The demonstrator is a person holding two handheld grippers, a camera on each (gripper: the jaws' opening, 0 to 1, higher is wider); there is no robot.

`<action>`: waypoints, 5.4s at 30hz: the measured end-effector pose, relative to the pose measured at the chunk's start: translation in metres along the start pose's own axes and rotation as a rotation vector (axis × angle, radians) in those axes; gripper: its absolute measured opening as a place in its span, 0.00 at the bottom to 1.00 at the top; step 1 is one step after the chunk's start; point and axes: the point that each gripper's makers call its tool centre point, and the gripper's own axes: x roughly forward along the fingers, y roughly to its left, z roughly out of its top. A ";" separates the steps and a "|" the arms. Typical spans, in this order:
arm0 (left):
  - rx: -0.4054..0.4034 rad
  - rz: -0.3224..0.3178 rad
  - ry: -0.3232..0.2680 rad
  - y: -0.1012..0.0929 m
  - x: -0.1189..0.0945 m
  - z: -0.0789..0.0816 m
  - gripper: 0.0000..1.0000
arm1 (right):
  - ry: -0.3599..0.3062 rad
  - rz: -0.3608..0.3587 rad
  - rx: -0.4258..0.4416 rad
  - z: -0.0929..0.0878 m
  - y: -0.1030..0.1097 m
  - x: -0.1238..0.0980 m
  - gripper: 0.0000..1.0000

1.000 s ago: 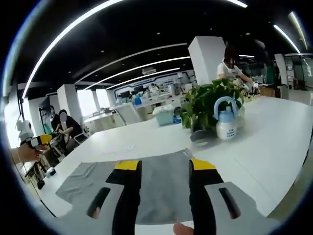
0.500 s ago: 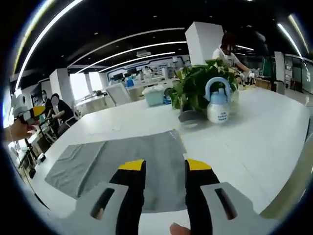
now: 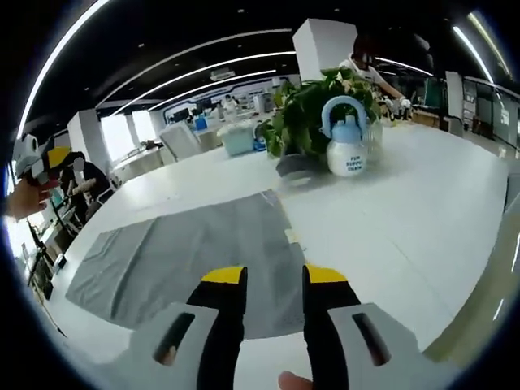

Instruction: Fold the towel on the table until its edges align and the towel forms a compact rectangular stack.

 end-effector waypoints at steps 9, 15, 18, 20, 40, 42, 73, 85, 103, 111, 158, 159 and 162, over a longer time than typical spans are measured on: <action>-0.011 -0.051 0.015 -0.011 0.031 -0.006 0.61 | 0.067 -0.024 -0.011 -0.020 -0.010 0.014 0.25; -0.002 -0.082 0.028 -0.014 0.045 -0.008 0.60 | 0.092 -0.043 0.000 -0.029 -0.016 0.020 0.22; -0.002 -0.088 0.027 -0.015 0.051 -0.007 0.60 | 0.116 -0.054 0.000 -0.035 -0.021 0.024 0.21; -0.007 -0.094 0.027 -0.016 0.056 -0.007 0.59 | 0.134 -0.057 0.002 -0.040 -0.024 0.027 0.21; 0.034 -0.194 0.051 -0.037 0.110 -0.002 0.58 | 0.233 -0.063 0.015 -0.069 -0.036 0.047 0.19; 0.042 -0.207 0.046 -0.041 0.117 0.001 0.58 | 0.242 -0.063 0.012 -0.071 -0.038 0.048 0.19; 0.103 -0.328 0.129 -0.072 0.213 -0.021 0.53 | 0.280 -0.096 -0.053 -0.082 -0.044 0.047 0.11; 0.093 -0.345 0.188 -0.078 0.257 -0.050 0.50 | 0.273 -0.104 -0.037 -0.083 -0.048 0.049 0.09; 0.075 -0.345 0.256 -0.082 0.308 -0.093 0.45 | 0.298 -0.100 -0.044 -0.086 -0.050 0.049 0.07; 0.042 -0.327 0.299 -0.085 0.322 -0.115 0.43 | 0.283 -0.095 -0.009 -0.086 -0.052 0.048 0.06; 0.043 -0.253 0.459 -0.070 0.371 -0.219 0.20 | 0.302 -0.110 -0.013 -0.085 -0.052 0.051 0.02; 0.047 -0.249 0.459 -0.069 0.372 -0.219 0.19 | 0.306 -0.107 -0.011 -0.085 -0.051 0.052 0.01; 0.092 -0.246 0.458 -0.067 0.372 -0.219 0.13 | 0.312 -0.111 -0.005 -0.086 -0.051 0.053 0.00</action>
